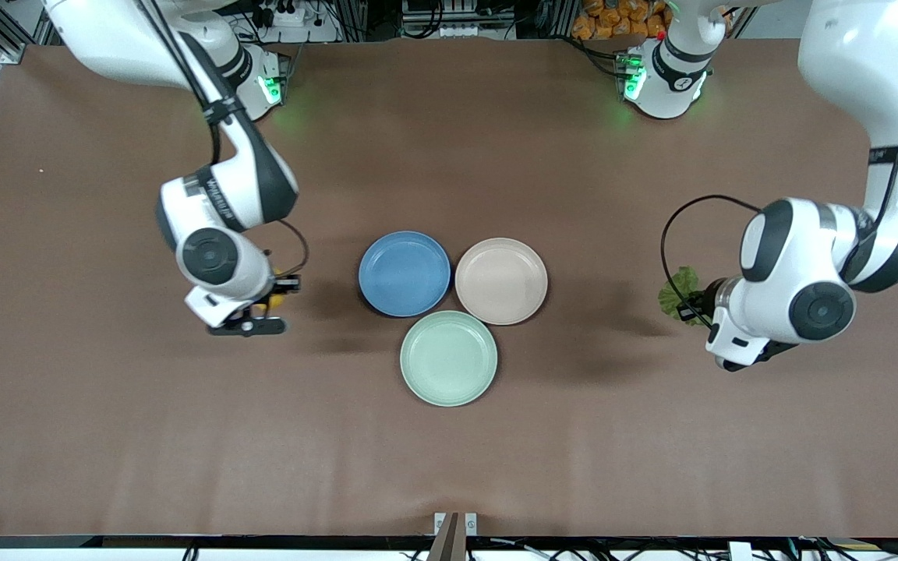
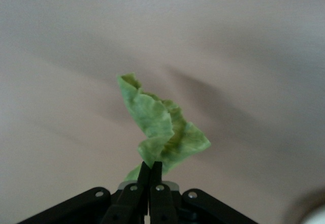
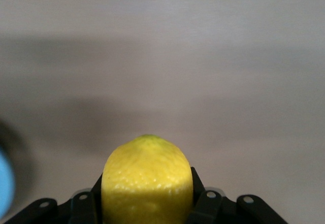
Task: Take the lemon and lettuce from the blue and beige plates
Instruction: 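Lift the lemon with the right gripper while the left gripper carries lettuce away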
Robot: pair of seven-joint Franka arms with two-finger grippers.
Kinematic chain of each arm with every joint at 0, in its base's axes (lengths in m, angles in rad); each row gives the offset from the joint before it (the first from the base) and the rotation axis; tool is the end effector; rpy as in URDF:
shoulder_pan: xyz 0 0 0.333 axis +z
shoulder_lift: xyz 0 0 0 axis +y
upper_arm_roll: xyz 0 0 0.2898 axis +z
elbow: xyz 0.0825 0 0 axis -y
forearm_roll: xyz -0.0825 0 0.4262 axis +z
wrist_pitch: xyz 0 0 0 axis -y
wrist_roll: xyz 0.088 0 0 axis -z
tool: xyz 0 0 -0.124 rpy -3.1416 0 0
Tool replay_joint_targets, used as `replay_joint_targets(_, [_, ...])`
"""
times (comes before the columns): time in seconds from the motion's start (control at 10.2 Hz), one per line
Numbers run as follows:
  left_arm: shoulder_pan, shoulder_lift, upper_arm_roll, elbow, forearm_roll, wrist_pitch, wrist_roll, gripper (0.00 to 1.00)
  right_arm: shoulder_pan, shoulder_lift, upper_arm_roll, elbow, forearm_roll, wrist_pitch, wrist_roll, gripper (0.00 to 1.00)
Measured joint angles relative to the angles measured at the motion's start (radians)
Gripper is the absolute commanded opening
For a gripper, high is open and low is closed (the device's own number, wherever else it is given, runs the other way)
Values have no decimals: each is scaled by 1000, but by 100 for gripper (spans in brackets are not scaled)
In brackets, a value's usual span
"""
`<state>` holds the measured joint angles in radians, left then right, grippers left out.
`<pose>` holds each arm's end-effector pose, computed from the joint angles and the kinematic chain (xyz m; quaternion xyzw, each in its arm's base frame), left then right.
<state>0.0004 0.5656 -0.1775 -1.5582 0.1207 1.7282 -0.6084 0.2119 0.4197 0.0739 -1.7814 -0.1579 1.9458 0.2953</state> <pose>0.6586 -0.0955 0.2361 -0.9621 -0.1938 0.1741 0.0803 0.6189 0.1669 0.2384 0.9901 0.0320 -0.1053 0.0877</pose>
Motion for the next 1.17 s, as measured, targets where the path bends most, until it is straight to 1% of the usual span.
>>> replay_joint_targets(0.1, [9,29,0,1,4,3,0,19,-12,-5,-48,-5,0,0,-78,19])
replay_joint_targets(0.2, [15,45,0,4,4,4,0,73,-21,-11,-98,-9,1,1,-159,19])
replay_joint_targets(0.29, [19,50,0,6,6,4,0,100,-27,-16,-141,-12,2,2,-228,19])
replay_joint_targets(0.49, [30,49,0,17,8,4,0,100,-38,-19,-199,-23,13,26,-318,19])
replay_joint_targets(0.68, [49,35,0,37,12,4,2,100,-51,-19,-245,-80,84,123,-401,19])
replay_joint_targets(0.78, [55,19,-1,53,13,2,7,100,-64,-19,-252,-117,114,178,-430,19])
replay_joint_targets(0.98, [56,-23,-1,70,26,-9,38,100,-71,-17,-253,-185,122,285,-442,19])
replay_joint_targets(1.17, [56,-72,-2,75,32,-20,135,100,-70,-12,-251,-232,122,369,-442,19])
